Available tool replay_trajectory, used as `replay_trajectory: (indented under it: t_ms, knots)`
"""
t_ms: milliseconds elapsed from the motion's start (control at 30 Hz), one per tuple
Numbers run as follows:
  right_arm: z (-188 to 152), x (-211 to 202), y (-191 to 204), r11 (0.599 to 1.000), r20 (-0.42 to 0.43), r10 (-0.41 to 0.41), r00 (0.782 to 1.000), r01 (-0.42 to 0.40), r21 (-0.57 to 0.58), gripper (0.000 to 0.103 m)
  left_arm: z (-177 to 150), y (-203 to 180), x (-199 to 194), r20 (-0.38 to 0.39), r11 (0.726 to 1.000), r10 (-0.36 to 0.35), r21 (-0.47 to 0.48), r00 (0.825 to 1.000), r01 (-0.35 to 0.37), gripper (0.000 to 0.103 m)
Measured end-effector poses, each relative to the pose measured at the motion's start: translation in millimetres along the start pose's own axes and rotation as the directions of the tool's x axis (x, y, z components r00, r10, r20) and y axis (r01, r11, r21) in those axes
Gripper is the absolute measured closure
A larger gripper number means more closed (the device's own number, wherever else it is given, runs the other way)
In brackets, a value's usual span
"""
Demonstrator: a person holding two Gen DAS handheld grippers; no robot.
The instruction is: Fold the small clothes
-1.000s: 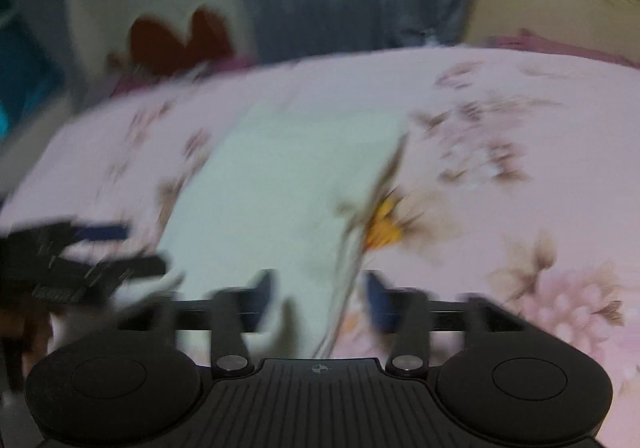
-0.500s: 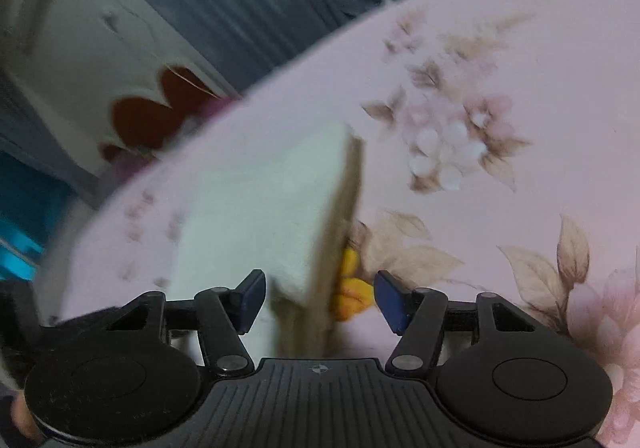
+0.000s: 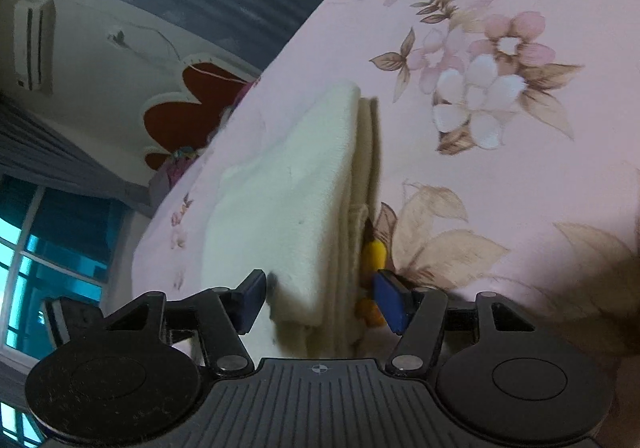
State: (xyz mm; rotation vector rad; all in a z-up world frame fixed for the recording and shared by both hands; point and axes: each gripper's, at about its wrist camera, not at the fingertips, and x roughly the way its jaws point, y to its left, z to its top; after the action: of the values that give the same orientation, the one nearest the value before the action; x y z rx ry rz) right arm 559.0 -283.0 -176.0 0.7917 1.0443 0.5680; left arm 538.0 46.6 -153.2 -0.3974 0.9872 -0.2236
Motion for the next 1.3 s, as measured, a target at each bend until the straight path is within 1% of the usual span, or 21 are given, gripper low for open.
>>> replay_trajectory:
  t_ms: [33,67,100,133,167,200,233,267,300,333,400,533,667,833,967,1100,1300]
  knots:
    - [0,1,4,1.000,-0.005,-0.014,1.000,0.014,-0.004,0.051,1,-7,2,-0.011,0.999,0.023,0.026,1.000,-0.023,0.025]
    - [1,3,7,1.000,-0.010,-0.024,1.000,0.024,-0.017,0.052,1,-14,5,-0.021,0.998,0.040,0.054,0.999,-0.039,0.027]
    - [0,5,11,0.999,-0.012,-0.037,0.999,0.037,-0.037,0.052,1,-21,8,-0.029,0.996,0.046,0.080,0.999,-0.044,0.033]
    - [0,6,15,0.997,-0.010,-0.053,0.999,0.053,-0.058,0.053,1,-26,10,-0.032,0.993,0.060,0.104,0.998,-0.056,0.033]
    - [-5,5,19,0.995,-0.006,-0.067,0.998,0.066,-0.071,0.058,1,-31,12,-0.029,0.990,0.074,0.121,0.997,-0.070,0.037]
    - [-6,6,21,0.993,-0.005,-0.079,0.997,0.078,-0.083,0.061,1,-33,13,-0.027,0.989,0.071,0.130,0.997,-0.067,0.049]
    - [-7,7,24,0.991,0.002,-0.089,0.996,0.088,-0.098,0.065,1,-35,12,-0.023,0.989,0.059,0.134,0.998,-0.056,0.058]
    - [-12,6,26,0.989,0.009,-0.097,0.995,0.097,-0.110,0.068,1,-39,10,-0.013,0.986,0.072,0.151,0.997,-0.069,0.060]
    - [-14,6,31,0.985,0.018,-0.111,0.994,0.112,-0.130,0.070,0,-45,8,-0.003,0.979,0.088,0.185,0.996,-0.086,0.066]
    - [-18,2,35,0.980,0.027,-0.123,0.992,0.126,-0.151,0.072,-1,-50,4,0.010,0.970,0.105,0.220,0.994,-0.104,0.068]
    - [-24,-2,47,0.969,0.057,-0.148,0.987,0.156,-0.192,0.074,-3,-56,-4,0.030,0.958,0.118,0.260,0.993,-0.122,0.072]
    - [-35,-16,73,0.948,0.104,-0.177,0.979,0.198,-0.247,0.075,-3,-59,-25,0.058,0.949,0.088,0.299,0.994,-0.102,0.073]
    - [-49,-24,106,0.927,0.139,-0.194,0.971,0.228,-0.298,0.075,-2,-52,-49,0.083,0.945,0.058,0.317,0.995,-0.082,0.073]
    - [-63,-10,149,0.906,0.158,-0.195,0.968,0.240,-0.348,0.075,3,-30,-79,0.113,0.942,0.054,0.324,0.992,-0.088,0.073]
    - [-79,11,178,0.902,0.153,-0.176,0.972,0.222,-0.371,0.075,6,-2,-105,0.129,0.943,0.065,0.317,0.990,-0.103,0.073]
    - [-95,35,206,0.897,0.144,-0.161,0.976,0.206,-0.391,0.075,9,25,-124,0.130,0.942,0.074,0.315,0.989,-0.112,0.073]
    - [-111,75,234,0.896,0.122,-0.149,0.981,0.186,-0.402,0.075,12,69,-145,0.132,0.947,0.090,0.295,0.987,-0.126,0.073]
